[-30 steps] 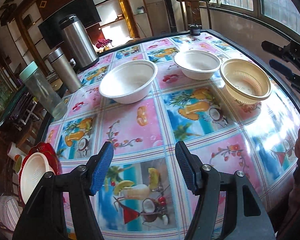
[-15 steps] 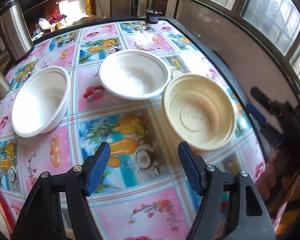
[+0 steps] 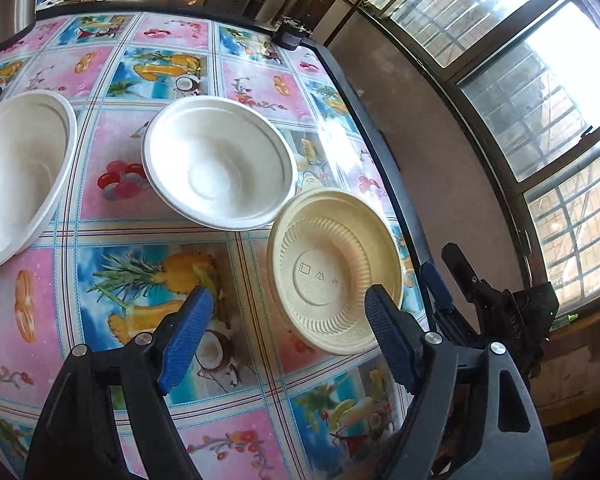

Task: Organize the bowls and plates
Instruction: 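Lift the larger beige bowl off the table with the right gripper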

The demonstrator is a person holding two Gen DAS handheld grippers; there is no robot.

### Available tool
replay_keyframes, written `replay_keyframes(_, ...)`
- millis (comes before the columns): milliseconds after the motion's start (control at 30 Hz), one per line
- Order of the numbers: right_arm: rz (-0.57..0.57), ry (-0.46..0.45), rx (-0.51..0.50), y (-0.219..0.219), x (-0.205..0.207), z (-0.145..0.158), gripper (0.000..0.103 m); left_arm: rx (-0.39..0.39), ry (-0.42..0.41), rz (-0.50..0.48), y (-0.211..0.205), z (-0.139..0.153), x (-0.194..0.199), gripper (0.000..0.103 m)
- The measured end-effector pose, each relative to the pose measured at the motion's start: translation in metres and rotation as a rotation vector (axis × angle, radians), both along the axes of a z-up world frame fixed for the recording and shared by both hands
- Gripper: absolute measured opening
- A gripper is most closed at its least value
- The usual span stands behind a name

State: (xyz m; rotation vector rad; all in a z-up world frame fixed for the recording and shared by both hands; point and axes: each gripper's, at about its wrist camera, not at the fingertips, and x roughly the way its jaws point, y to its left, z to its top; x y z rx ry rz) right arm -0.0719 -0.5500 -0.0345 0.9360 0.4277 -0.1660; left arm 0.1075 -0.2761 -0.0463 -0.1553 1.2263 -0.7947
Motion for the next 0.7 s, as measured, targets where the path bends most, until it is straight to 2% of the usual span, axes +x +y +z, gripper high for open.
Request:
replay_keyframes(233,-0.024,0.017,0.013,-0.001,-0.005,-0.005,0.059,-0.151,0.143,-0.066,-0.009,-0.027,0.012,0.078)
replay_keyframes(467,-0.011,0.017,0.035,-0.001,-0.002,-0.01,0.059,-0.269,0.143,-0.046,-0.01,-0.03,0.015,0.078)
replay_keyframes(567,0.005,0.04,0.027,0.001,0.004,-0.012,0.059,-0.267,0.116,-0.046,-0.015,-0.03,0.015,0.079)
replay_keyframes(700,0.016,0.049,0.029,0.004,0.006,-0.013,0.059,-0.252,0.124,-0.04,-0.02,-0.041,0.016,0.079)
